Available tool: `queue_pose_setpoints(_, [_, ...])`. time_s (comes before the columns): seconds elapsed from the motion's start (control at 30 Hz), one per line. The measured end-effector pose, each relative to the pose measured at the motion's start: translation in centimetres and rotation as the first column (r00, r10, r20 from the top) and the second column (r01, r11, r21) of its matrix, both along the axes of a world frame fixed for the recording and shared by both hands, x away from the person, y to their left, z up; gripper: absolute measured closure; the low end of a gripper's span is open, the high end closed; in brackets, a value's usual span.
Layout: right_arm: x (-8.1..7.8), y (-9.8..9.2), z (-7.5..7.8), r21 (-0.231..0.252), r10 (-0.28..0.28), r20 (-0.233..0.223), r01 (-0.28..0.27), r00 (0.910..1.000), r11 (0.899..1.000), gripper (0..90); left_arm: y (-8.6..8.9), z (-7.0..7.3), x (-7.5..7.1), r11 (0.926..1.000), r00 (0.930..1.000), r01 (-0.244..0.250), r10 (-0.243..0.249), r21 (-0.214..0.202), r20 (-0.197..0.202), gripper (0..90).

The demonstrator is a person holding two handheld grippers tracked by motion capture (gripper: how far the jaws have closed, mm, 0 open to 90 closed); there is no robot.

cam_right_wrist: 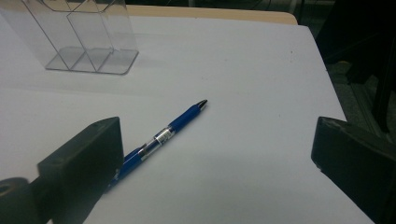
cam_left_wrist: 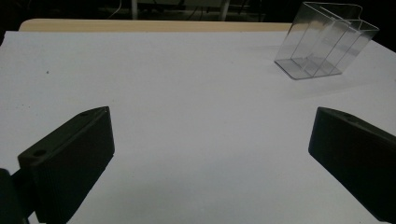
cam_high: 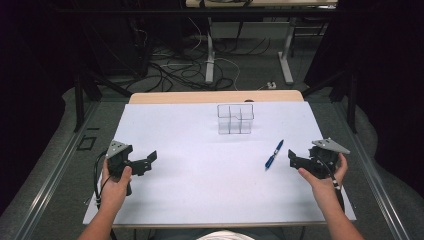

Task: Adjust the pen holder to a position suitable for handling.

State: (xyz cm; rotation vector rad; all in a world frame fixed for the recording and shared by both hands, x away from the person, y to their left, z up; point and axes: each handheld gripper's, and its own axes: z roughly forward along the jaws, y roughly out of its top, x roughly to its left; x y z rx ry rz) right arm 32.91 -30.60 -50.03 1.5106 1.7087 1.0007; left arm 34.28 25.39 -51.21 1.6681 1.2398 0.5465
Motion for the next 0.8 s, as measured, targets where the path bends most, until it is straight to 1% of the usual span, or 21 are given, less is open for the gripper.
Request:
queue_pose_setpoints(0.03, [0.1,0.1,0.0,-0.007,0.000,0.007,0.000,1.0000,1.000,5.7,0.0,0.0,0.0,1.0000,1.0000,-0.003,0.003,-0.003,0.003,0.2])
queue_pose_setpoints(0.07, [0.2,0.1,0.1,-0.012,0.013,0.006,-0.013,0.9999,1.000,8.0,-0.1,0.0,0.0,1.0000,1.0000,-0.004,0.004,-0.005,0.001,0.2])
queue_pose_setpoints(0.1, [0.2,0.1,0.1,-0.012,0.013,0.006,-0.013,0.9999,1.000,8.0,0.0,0.1,0.0,1.0000,1.0000,-0.002,0.002,-0.003,0.001,0.2])
queue_pose_setpoints(0.13, [0.4,0.3,0.3,-0.014,0.023,0.003,-0.023,0.9997,1.000,12.6,0.0,0.1,-0.1,1.0000,1.0000,-0.001,0.001,0.005,0.003,0.1])
queue_pose_setpoints(0.17, [0.4,0.3,0.3,-0.014,0.023,0.003,-0.023,0.9997,1.000,12.6,0.0,0.1,-0.1,1.0000,1.0000,-0.003,0.003,0.006,0.004,0.1])
queue_pose_setpoints(0.2, [0.5,0.3,0.2,-0.020,0.034,0.014,-0.034,0.9993,0.999,15.3,-0.1,0.2,-0.1,1.0000,1.0000,-0.003,0.003,0.005,0.006,0.1])
queue_pose_setpoints(0.23, [0.5,0.4,0.2,-0.018,0.036,0.015,-0.035,0.9993,0.999,15.2,-0.1,0.2,-0.1,1.0000,1.0000,-0.001,0.001,0.006,0.008,0.2])
queue_pose_setpoints(0.3, [1.0,0.7,0.2,-0.006,0.049,0.015,-0.048,0.9987,0.999,19.1,-0.1,0.3,-0.2,0.9999,1.0000,0.000,0.000,0.013,0.009,0.2])
queue_pose_setpoints(0.33, [1.0,0.7,0.2,-0.006,0.049,0.015,-0.048,0.9987,0.999,19.1,-0.2,0.3,-0.3,0.9999,0.9999,0.001,-0.001,0.014,0.010,0.2])
queue_pose_setpoints(0.43, [1.6,0.9,0.4,-0.010,0.091,0.001,-0.091,0.9959,0.996,23.7,-0.2,0.5,-0.5,0.9999,0.9998,-0.001,0.001,0.015,0.017,0.2])
queue_pose_setpoints(0.5, [2.0,1.1,0.6,-0.011,0.097,0.012,-0.097,0.9952,0.995,24.7,-0.2,0.5,-0.6,1.0000,0.9997,-0.005,0.005,0.007,0.022,0.2])
queue_pose_setpoints(0.53, [2.4,1.3,1.1,-0.007,0.114,0.021,-0.114,0.9933,0.993,27.9,-0.2,0.5,-0.6,0.9999,0.9997,-0.008,0.008,0.006,0.022,0.1])
queue_pose_setpoints(0.63, [2.9,1.5,1.4,-0.006,0.123,0.022,-0.123,0.9921,0.992,27.9,-0.2,0.5,-0.6,1.0000,0.9997,-0.008,0.008,0.005,0.022,0.1])
queue_pose_setpoints(0.67, [3.2,1.7,1.6,-0.010,0.126,0.035,-0.126,0.9914,0.992,28.1,-0.2,0.5,-0.6,1.0000,0.9997,-0.008,0.008,0.005,0.022,0.2])
queue_pose_setpoints(0.73, [3.7,2.0,1.9,-0.021,0.132,0.046,-0.131,0.9901,0.991,29.5,-0.2,0.5,-0.6,0.9999,0.9998,-0.005,0.004,0.010,0.018,0.1])
queue_pose_setpoints(0.8, [4.3,2.3,2.3,-0.013,0.139,0.056,-0.138,0.9888,0.990,31.8,-0.2,0.4,-0.5,0.9999,0.9999,-0.001,0.000,0.012,0.011,0.1])
